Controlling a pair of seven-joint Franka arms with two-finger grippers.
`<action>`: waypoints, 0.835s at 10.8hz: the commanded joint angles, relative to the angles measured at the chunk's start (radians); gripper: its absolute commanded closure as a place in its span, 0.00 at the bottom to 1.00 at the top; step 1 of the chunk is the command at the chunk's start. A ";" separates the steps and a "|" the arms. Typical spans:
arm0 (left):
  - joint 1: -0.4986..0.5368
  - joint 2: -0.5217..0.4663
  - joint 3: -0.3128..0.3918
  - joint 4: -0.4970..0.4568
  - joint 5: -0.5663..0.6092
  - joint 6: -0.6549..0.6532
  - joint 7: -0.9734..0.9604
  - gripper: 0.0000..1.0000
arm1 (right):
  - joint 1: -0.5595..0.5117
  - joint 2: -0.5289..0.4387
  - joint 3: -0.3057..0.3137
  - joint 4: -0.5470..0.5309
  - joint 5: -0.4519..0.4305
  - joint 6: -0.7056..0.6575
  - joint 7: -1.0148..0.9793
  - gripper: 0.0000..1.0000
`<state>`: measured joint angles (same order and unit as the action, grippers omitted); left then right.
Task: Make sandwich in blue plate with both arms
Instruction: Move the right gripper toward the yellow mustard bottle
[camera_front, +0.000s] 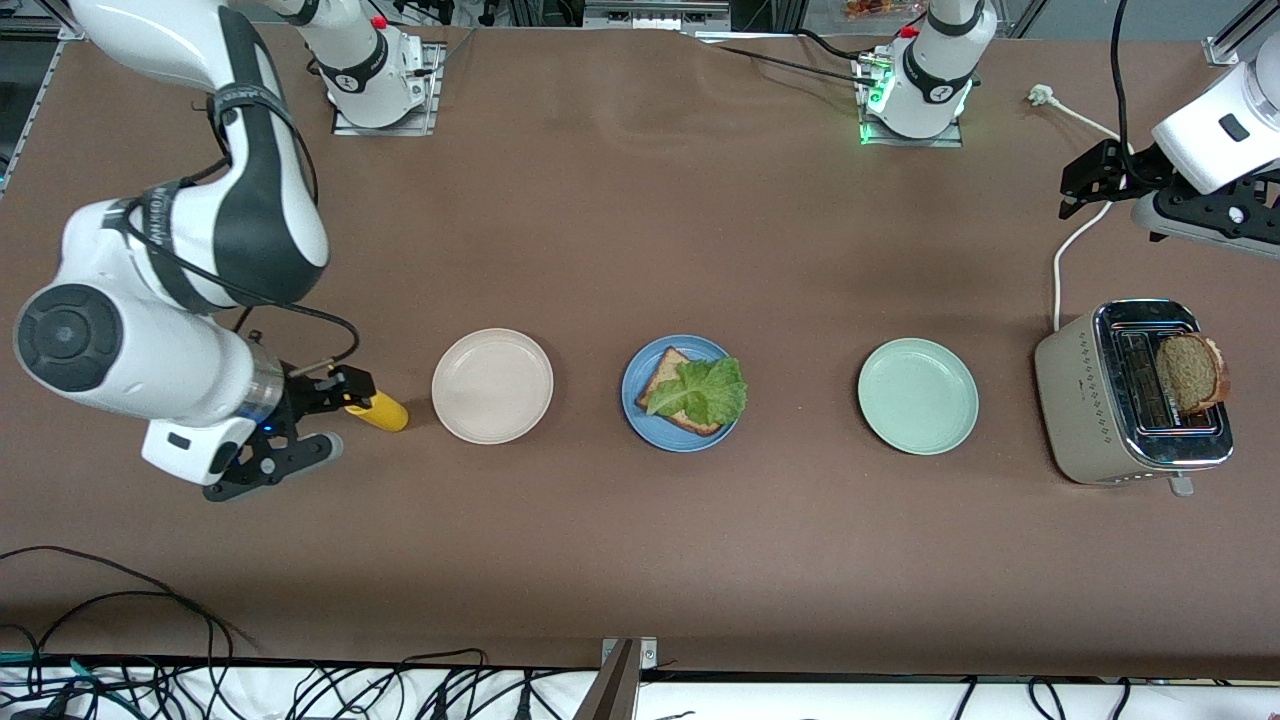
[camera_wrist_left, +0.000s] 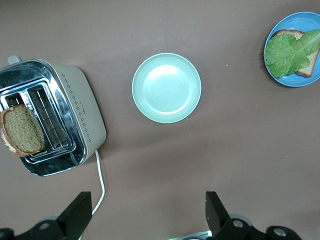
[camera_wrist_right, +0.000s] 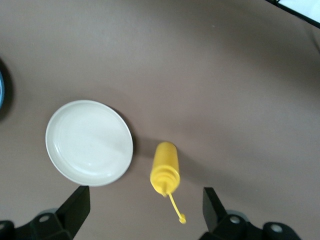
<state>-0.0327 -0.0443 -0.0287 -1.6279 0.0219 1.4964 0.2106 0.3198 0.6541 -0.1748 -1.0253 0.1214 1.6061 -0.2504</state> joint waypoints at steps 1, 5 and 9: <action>0.001 -0.006 0.004 -0.001 -0.020 -0.007 0.013 0.00 | -0.068 -0.120 0.024 -0.162 0.042 0.035 -0.198 0.00; 0.001 -0.005 0.004 -0.001 -0.020 -0.007 0.015 0.00 | -0.215 -0.223 0.040 -0.392 0.252 0.155 -0.719 0.00; 0.001 -0.005 0.004 -0.001 -0.020 -0.007 0.013 0.00 | -0.301 -0.209 0.040 -0.464 0.371 0.169 -1.054 0.00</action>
<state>-0.0326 -0.0443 -0.0285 -1.6279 0.0218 1.4963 0.2106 0.0557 0.4806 -0.1582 -1.4076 0.4256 1.7474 -1.1478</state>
